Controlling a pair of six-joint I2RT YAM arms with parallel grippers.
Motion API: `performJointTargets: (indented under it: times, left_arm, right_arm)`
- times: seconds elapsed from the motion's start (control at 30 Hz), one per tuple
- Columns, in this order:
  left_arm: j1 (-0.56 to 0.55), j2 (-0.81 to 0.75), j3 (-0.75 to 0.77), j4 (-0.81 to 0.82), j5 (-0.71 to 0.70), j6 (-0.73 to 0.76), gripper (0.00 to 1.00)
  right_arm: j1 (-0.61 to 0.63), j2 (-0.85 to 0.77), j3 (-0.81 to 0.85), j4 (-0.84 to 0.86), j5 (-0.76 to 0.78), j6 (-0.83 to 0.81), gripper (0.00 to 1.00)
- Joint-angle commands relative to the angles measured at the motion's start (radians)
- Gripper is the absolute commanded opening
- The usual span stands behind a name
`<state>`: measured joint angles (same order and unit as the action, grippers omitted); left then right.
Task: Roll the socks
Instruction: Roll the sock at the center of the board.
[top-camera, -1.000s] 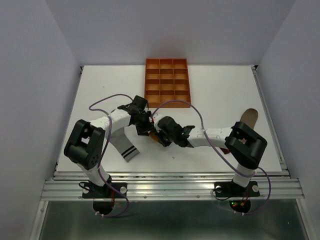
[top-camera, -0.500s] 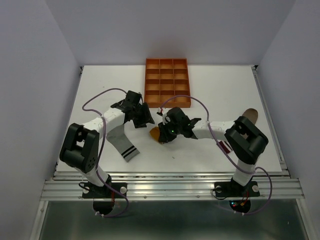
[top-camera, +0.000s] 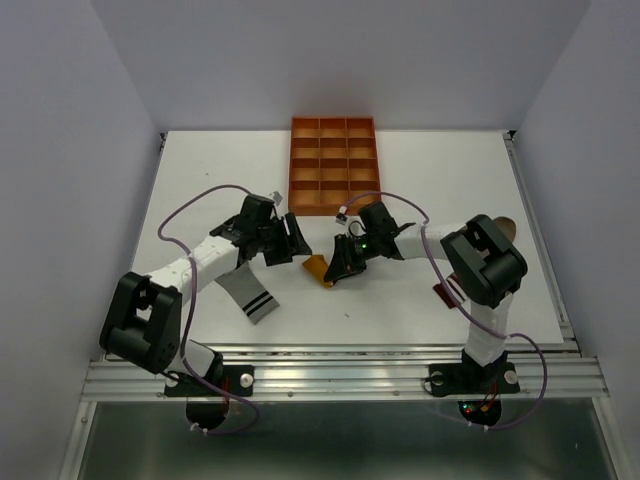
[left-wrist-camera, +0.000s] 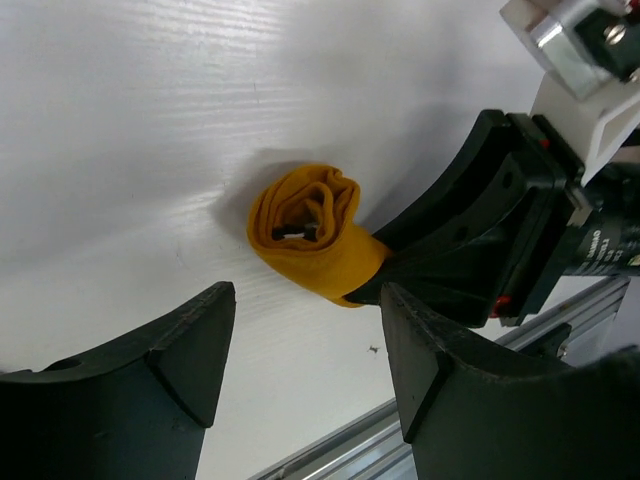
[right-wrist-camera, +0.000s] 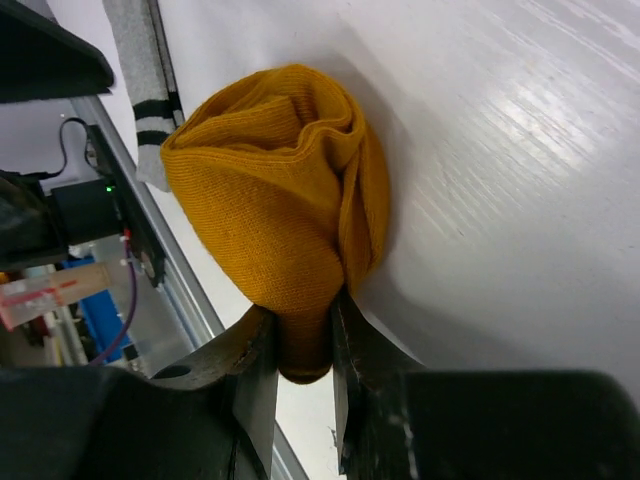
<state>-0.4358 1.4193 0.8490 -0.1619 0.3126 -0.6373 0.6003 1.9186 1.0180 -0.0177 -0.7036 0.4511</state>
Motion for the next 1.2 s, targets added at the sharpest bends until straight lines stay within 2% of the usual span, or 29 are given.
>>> performJointTargets:
  times: [0.0,0.1,0.3,0.7,0.83,1.0,1.17]
  left_arm:
    - [-0.015,-0.014,-0.037,0.076,0.040,0.005,0.70]
    - [-0.032,0.006,-0.042,0.094,0.066,-0.007,0.71]
    - [-0.060,0.052,-0.045,0.146,0.083,-0.030,0.79]
    - [-0.073,0.151,-0.018,0.105,-0.004,-0.048,0.79]
    - [-0.080,0.187,-0.005,0.108,-0.015,-0.061,0.76]
    - [-0.084,0.245,0.002,0.121,0.006,-0.061,0.68]
    - [-0.086,0.277,0.013,0.122,-0.012,-0.062,0.53]
  right_arm:
    - [-0.017,0.059,-0.010,-0.114,-0.004,0.044,0.01]
    - [-0.017,0.062,-0.006,-0.126,0.035,0.046,0.01]
    - [-0.017,0.065,0.013,-0.143,0.052,0.031,0.01]
    - [-0.017,0.080,0.024,-0.149,0.059,0.009,0.01]
    - [-0.017,0.085,0.028,-0.149,0.064,-0.002,0.01]
    - [-0.017,0.111,0.051,-0.151,0.058,0.003,0.01]
    - [-0.017,0.109,0.062,-0.151,0.073,0.011,0.01]
